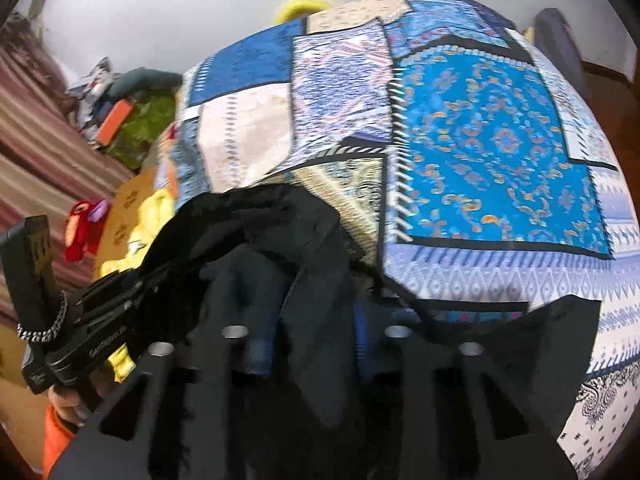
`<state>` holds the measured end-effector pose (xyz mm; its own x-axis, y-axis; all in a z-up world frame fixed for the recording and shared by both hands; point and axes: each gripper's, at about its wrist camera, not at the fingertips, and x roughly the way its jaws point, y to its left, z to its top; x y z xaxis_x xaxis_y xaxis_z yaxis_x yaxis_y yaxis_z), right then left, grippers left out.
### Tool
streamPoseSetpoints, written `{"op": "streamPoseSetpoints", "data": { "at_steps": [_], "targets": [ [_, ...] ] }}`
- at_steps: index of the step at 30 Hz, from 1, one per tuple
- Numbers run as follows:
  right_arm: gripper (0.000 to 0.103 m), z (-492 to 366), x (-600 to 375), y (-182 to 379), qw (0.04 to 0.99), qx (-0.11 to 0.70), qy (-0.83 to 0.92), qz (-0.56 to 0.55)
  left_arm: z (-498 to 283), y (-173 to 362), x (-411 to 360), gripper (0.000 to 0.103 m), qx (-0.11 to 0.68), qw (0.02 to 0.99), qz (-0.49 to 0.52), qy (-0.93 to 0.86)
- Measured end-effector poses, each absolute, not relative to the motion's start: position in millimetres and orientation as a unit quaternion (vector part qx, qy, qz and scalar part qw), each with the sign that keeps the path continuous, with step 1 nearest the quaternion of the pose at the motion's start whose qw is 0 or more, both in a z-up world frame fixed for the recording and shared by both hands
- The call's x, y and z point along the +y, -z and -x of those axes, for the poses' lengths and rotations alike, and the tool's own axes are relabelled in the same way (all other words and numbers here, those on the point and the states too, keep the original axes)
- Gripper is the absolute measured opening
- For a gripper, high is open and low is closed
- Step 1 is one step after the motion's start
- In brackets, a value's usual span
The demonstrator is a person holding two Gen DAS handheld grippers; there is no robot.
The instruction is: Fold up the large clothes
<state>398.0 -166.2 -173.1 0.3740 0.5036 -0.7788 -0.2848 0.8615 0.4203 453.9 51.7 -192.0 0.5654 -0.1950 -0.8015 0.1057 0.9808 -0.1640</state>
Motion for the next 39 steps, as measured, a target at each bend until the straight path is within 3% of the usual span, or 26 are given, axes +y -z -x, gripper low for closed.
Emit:
{"op": "streamPoseSetpoints", "data": {
  "at_steps": [4,10,22,29,39],
  "targets": [
    [0.016,-375,-160,152,0.841,0.473,-0.254,-0.060,-436,173,53,0.015,0.441,0.891,0.051,0.098],
    [0.014,-329,-161,112,0.852,0.438,-0.286,-0.022,-392,140,57,0.014,0.418,0.900,0.036,0.116],
    [0.014,-243,-153,100,0.859,0.421,-0.286,0.060,-301,130,60,0.014,0.424,0.899,0.003,0.107],
    [0.021,-217,-157,102,0.860,0.424,-0.271,0.084,-265,136,54,0.018,0.445,0.888,-0.020,0.116],
    [0.021,-195,-182,69,0.871,0.395,-0.286,0.054,-231,87,63,0.024,0.401,0.906,-0.017,0.135]
  ]
}}
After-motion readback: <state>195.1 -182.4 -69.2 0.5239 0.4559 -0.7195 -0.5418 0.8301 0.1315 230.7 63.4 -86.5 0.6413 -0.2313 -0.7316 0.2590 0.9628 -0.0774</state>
